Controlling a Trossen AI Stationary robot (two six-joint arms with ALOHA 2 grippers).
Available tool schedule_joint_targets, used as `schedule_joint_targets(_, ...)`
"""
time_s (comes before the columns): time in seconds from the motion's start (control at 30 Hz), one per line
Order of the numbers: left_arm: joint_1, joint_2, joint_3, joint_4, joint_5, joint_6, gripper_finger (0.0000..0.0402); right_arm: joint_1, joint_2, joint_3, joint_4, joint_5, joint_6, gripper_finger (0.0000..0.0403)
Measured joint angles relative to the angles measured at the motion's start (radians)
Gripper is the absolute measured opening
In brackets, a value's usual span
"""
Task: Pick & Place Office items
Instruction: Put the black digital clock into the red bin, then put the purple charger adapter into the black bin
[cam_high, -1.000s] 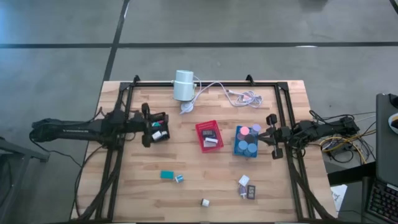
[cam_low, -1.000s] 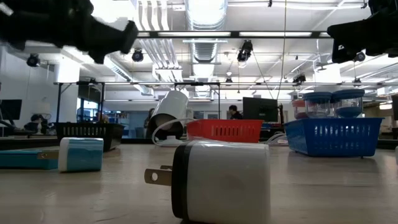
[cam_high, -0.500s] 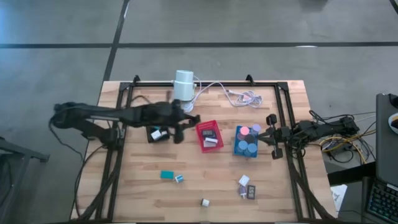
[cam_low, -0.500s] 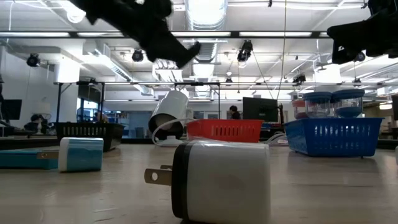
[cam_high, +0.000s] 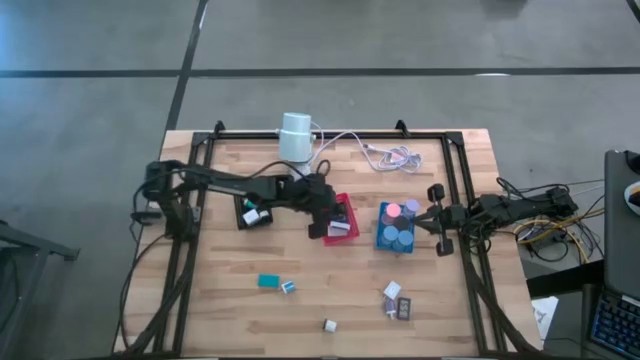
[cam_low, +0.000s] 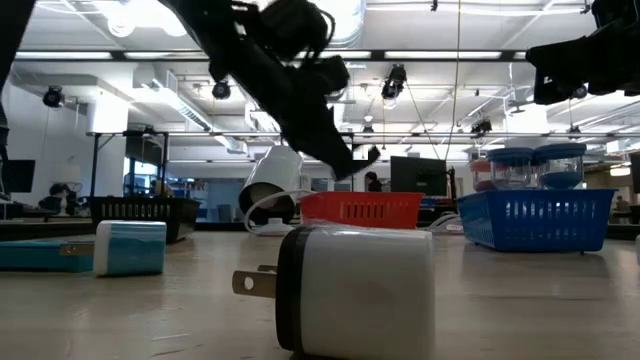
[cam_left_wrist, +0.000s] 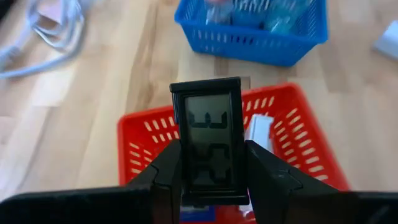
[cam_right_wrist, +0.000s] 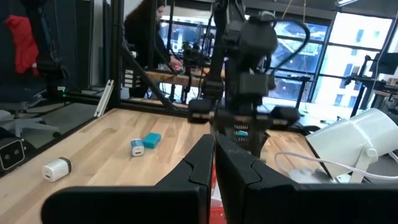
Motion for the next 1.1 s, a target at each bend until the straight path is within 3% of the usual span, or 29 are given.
schedule_joint_targets(0.2, 0.0, 0.092, 0.033, -0.008, 0.0, 0.0, 0.0118, 0.0, 0.0, -0.001, 0.0, 0.0, 0.0, 0.0012)
schedule_joint_targets(0.57, 0.006, 0.128, 0.037, -0.02, -0.008, 0.0, 0.012, 0.0, 0.0, -0.001, 0.0, -0.002, 0.0, 0.0012)
schedule_joint_targets(0.87, 0.004, 0.13, 0.034, -0.031, 0.008, 0.029, 0.0197, 0.0, 0.0, -0.001, -0.001, -0.002, 0.0, 0.0012)
schedule_joint_targets(1.1, 0.004, 0.094, 0.035, -0.035, 0.008, 0.053, 0.023, 0.0, 0.0, -0.001, -0.001, -0.001, 0.0, 0.0012)
